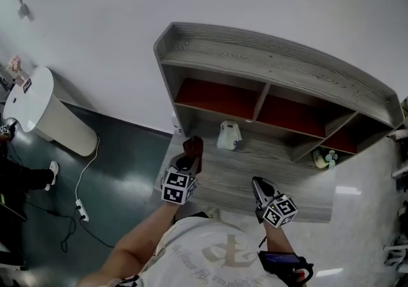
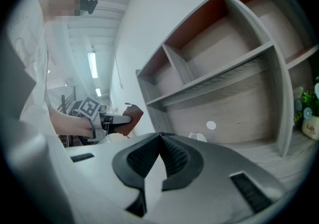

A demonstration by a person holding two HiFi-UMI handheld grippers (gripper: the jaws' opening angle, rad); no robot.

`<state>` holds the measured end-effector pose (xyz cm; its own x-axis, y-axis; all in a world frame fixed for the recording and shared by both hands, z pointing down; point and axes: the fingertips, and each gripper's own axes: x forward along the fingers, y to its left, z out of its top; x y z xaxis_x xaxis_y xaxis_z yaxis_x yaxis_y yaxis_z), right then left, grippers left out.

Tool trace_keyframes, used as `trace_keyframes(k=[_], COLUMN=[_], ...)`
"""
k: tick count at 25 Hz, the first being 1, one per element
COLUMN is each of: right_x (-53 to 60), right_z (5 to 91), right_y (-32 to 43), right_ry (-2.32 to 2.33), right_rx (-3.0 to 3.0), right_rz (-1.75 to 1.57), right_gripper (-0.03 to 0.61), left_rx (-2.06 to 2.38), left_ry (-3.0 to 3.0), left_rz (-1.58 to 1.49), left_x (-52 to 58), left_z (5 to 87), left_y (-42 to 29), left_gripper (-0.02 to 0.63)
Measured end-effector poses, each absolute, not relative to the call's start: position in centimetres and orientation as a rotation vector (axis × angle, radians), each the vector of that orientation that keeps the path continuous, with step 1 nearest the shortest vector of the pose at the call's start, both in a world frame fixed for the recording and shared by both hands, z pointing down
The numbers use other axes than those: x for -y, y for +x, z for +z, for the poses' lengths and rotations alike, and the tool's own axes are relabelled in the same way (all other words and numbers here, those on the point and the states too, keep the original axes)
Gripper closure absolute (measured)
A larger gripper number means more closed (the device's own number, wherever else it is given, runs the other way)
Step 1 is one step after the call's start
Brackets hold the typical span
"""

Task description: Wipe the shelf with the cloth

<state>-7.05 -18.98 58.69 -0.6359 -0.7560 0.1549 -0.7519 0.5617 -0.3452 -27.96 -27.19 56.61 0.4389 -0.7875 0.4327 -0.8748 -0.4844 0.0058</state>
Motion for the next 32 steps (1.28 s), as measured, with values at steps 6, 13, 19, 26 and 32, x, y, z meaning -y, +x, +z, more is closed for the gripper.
trace_keyframes(k=[6,13,19,26,32], right_x=[20.2,21.3,21.5,22.3,23.0], right_z=[58.4,58.4,58.4,58.8,58.6], right_y=[-6.8,-6.1,-6.0,-5.9,-6.3], right_ry=[-1.362,-1.426,-1.481,-1.516,-1.51], right_rx=[-2.75,-2.716,-2.686,-2.677,-2.672], right_rz=[-0.606,-0.6,-0.599,-0.596,-0.592], right_gripper=[0.574,0.574,0.574,0.574,0.574], left_rx=[1.531,1.641,1.672,1.803,1.816], left_ry=[2.501,2.499,2.443,2.283,2.222], left_rz=[0.507,0.586,0.71,0.829,0.835], left_x=[33.5,41.1,46.3,50.1,51.2], left_z=[51.0,46.6,47.3,48.1,49.1], left_y=[-29.4,-30.0,-29.7,-31.0,-31.0], left_gripper=[0.545,0.545,0.545,0.543,0.546])
